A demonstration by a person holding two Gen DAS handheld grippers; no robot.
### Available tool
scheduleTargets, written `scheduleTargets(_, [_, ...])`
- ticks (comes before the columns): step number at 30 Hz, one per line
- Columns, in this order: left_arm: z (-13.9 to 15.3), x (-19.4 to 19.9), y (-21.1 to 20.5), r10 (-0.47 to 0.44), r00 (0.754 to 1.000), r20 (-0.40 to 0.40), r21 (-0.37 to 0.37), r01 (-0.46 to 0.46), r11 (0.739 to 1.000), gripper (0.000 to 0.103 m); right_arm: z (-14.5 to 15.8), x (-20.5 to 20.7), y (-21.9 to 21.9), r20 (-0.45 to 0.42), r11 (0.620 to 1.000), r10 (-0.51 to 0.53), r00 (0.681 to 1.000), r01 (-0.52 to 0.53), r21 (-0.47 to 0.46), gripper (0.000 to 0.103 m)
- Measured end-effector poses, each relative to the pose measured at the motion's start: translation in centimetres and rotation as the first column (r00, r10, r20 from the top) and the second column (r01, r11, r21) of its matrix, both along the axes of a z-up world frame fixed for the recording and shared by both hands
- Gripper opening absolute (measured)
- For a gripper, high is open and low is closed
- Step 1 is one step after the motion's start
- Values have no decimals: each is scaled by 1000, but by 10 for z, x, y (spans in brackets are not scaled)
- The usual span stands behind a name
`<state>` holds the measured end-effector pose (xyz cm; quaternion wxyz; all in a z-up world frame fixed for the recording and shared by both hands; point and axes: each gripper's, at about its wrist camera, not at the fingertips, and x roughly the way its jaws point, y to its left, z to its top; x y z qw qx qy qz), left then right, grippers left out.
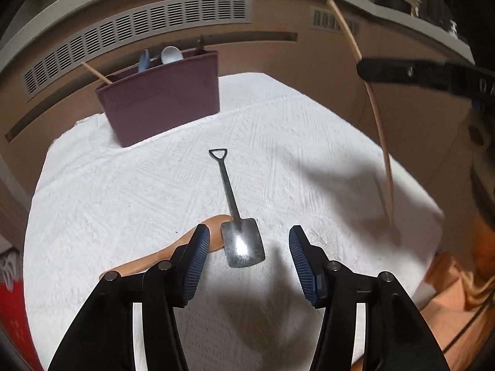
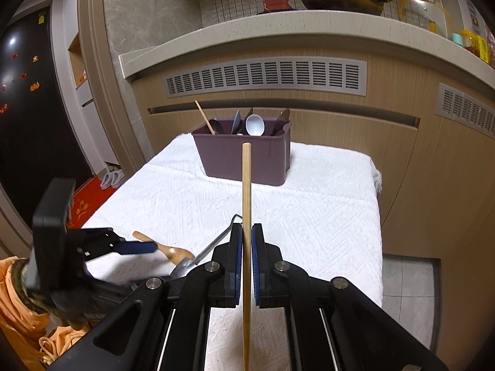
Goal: Organize utensils
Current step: 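Grasp the wooden spoon by its bowl with the left gripper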
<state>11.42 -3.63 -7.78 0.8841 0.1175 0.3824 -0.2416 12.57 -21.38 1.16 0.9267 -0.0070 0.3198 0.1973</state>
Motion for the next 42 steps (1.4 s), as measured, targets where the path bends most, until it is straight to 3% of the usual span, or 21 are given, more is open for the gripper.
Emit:
scheduleTargets(5, [-7, 11, 1, -65, 998, 15, 98, 64, 993, 54, -4, 0, 0, -11, 1000, 0, 1000, 0, -9, 6])
scheduleTargets(10, [-5, 34, 28, -93, 995, 20, 242, 85, 966, 54, -4, -1, 0, -12, 1000, 2, 1000, -2, -8, 6])
scheduleTargets(14, [-23, 41, 36, -185, 980, -70, 391, 197, 899, 54, -4, 1, 2, -20, 1000, 11, 1000, -11, -5, 6])
scheduleTargets(16, [-24, 37, 33, -234, 970, -67, 410, 241, 880, 54, -5, 3, 3, -25, 1000, 13, 1000, -13, -5, 6])
scheduleTargets(18, [-23, 42, 26, -236, 968, -81, 391, 249, 886, 54, -5, 4, 4, -29, 1000, 16, 999, -16, -3, 6])
scheduleTargets(26, [-22, 68, -2, -246, 955, -167, 192, 277, 942, 48, -6, 11, 11, -46, 999, 38, 998, -38, -3, 6])
scheduleTargets(29, [-23, 76, -7, -227, 950, -213, 114, 255, 960, 41, -7, 14, 11, -51, 999, 40, 998, -40, 3, 6])
scheduleTargets(31, [-23, 76, -11, -214, 955, -204, 106, 239, 965, 36, -9, 15, 11, -57, 999, 40, 998, -40, 6, 6])
scheduleTargets(35, [-19, 62, -13, -125, 978, -165, 98, 142, 985, 22, -7, 15, 10, -56, 999, 36, 998, -35, 12, 6])
scheduleTargets(36, [-17, 59, -11, -100, 983, -152, 91, 115, 989, 11, -7, 14, 10, -54, 999, 34, 998, -34, 14, 6])
scheduleTargets(37, [-13, 54, -8, -66, 988, -137, 71, 76, 995, 8, -6, 13, 9, -49, 999, 34, 998, -33, 15, 6])
scheduleTargets(42, [15, 35, 26, 68, 995, -74, -85, -74, 994, 6, -1, 7, 11, -27, 1000, 27, 999, -27, 4, 6])
